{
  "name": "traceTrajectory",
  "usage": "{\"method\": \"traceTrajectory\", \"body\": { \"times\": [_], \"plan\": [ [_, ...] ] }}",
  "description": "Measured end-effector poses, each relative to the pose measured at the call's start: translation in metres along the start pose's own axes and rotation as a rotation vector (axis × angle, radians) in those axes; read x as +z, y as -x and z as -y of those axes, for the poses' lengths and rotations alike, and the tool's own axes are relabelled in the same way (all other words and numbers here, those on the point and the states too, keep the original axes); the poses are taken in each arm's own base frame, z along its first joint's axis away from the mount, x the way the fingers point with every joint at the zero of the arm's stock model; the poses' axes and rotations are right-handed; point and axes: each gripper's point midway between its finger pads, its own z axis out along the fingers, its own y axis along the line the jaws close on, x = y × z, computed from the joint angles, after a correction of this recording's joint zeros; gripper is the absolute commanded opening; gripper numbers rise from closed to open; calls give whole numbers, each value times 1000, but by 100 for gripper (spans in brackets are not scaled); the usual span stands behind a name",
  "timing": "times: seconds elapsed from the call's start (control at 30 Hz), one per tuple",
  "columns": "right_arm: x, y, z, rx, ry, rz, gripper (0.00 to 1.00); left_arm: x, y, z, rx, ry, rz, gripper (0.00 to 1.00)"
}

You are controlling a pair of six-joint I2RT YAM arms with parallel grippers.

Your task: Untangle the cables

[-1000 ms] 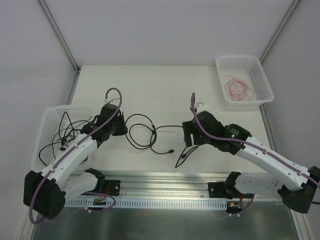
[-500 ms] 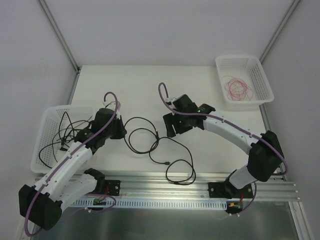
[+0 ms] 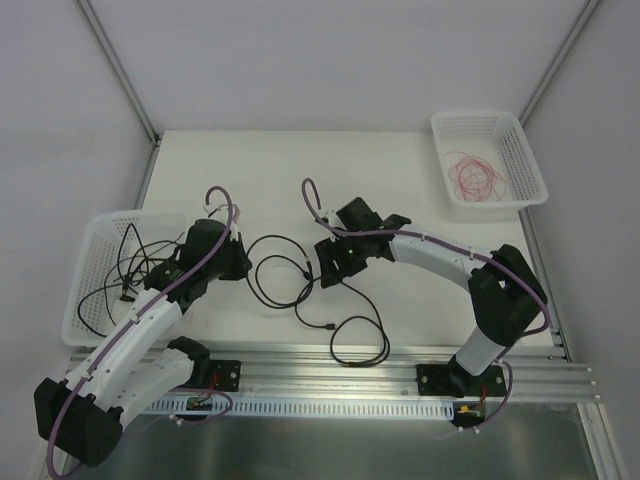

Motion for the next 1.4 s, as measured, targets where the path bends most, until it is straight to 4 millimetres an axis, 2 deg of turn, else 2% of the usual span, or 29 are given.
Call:
{"method": "traceTrajectory", "body": {
  "times": [0.13, 0.23, 0.33, 0.37, 0.43, 0.47, 0.5, 0.57, 0.7, 0.77, 0.87, 0.97, 1.03, 1.13, 1.23, 1.3, 1.4],
  "plan": [
    [18, -10, 10, 5, -16, -35, 61, -5, -1, 0, 3, -10, 21, 0],
    [22, -16, 12, 3, -16, -42, 60, -9, -3, -1, 3, -20, 42, 0],
    [24, -15, 14, -11, -19, -31, 46, -12, -2, 0, 3, -26, 56, 0],
    [25, -15, 14, -14, -19, -30, 35, -13, -2, 0, 3, -27, 58, 0],
    [25, -17, 15, -26, -20, -31, 20, -13, -2, -1, 3, -27, 59, 0],
    [25, -18, 16, -30, -22, -30, 7, -13, -3, -1, 3, -24, 59, 0],
    [23, -20, 17, -37, -26, -29, 1, -12, -3, -2, 2, -20, 59, 0],
    [15, -22, 17, -39, -36, -24, 1, -12, -4, -5, 1, -7, 58, 0],
    [-25, -14, 15, -44, -66, 37, 1, -10, -8, -16, -9, 56, 40, 0],
    [-59, -2, 16, -43, -95, 109, 1, -8, -13, -22, -19, 90, 18, 0],
    [-119, 23, 26, -15, -159, 268, 1, -5, -17, -27, -34, 122, -2, 0],
    [-174, 36, 53, 65, -253, 418, 1, -5, -19, -30, -45, 144, -7, 0],
    [-207, 34, 80, 160, -324, 501, 1, -5, -20, -32, -47, 155, -8, 0],
    [-247, 27, 114, 300, -409, 604, 1, -7, -23, -39, -45, 189, -19, 0],
    [-273, 22, 132, 391, -457, 670, 1, -7, -27, -45, -42, 221, -36, 0],
    [-285, 26, 135, 413, -461, 702, 1, -7, -28, -45, -44, 225, -41, 0],
    [-284, 32, 129, 414, -413, 717, 1, -7, -29, -45, -48, 225, -41, 0]
  ]
}}
